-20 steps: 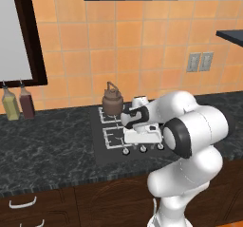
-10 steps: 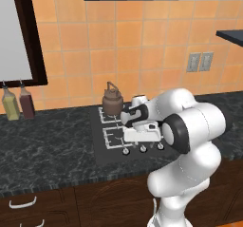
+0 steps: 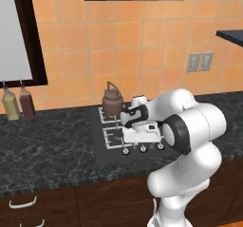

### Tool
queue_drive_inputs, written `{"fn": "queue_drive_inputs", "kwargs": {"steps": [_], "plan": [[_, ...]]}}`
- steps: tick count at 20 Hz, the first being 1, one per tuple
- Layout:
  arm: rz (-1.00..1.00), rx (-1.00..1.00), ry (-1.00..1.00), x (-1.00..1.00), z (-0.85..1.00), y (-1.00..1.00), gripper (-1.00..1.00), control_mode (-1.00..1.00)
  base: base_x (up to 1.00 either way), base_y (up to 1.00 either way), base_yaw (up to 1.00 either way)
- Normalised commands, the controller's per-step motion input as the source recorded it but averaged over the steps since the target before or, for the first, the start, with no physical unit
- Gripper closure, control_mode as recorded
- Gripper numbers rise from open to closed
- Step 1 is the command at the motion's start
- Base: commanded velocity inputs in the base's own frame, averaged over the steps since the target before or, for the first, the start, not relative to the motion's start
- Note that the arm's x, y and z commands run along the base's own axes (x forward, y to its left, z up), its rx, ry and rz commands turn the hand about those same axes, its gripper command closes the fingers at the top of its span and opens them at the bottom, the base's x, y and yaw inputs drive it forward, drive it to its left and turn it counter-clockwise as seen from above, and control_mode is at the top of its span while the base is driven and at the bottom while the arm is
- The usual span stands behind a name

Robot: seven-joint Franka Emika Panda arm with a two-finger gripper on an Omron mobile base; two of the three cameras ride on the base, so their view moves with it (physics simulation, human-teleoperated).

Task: Pick the kettle from the counter and place it on a stove burner. Then turn the burner on.

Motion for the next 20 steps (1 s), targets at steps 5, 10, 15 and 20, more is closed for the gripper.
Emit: {"fn": "queue_drive_inputs", "kwargs": {"steps": [5,10,15,20], "plan": [[-0.01,0.00,0.00,-0.10,-0.09,-0.07,-1.00,-1.00,0.00,0.00,0.00],[0.00,0.00,0.00,0.07,-0.04,-0.09,-1.00,-1.00,0.00,0.00,0.00],[0.00,0.00,0.00,0.02,-0.01,-0.09,-1.00,-1.00,0.00,0.00,0.00],[0.00,0.00,0.00,0.00,-0.12,0.00,-1.00,-1.00,0.00,0.00,0.00]]}}
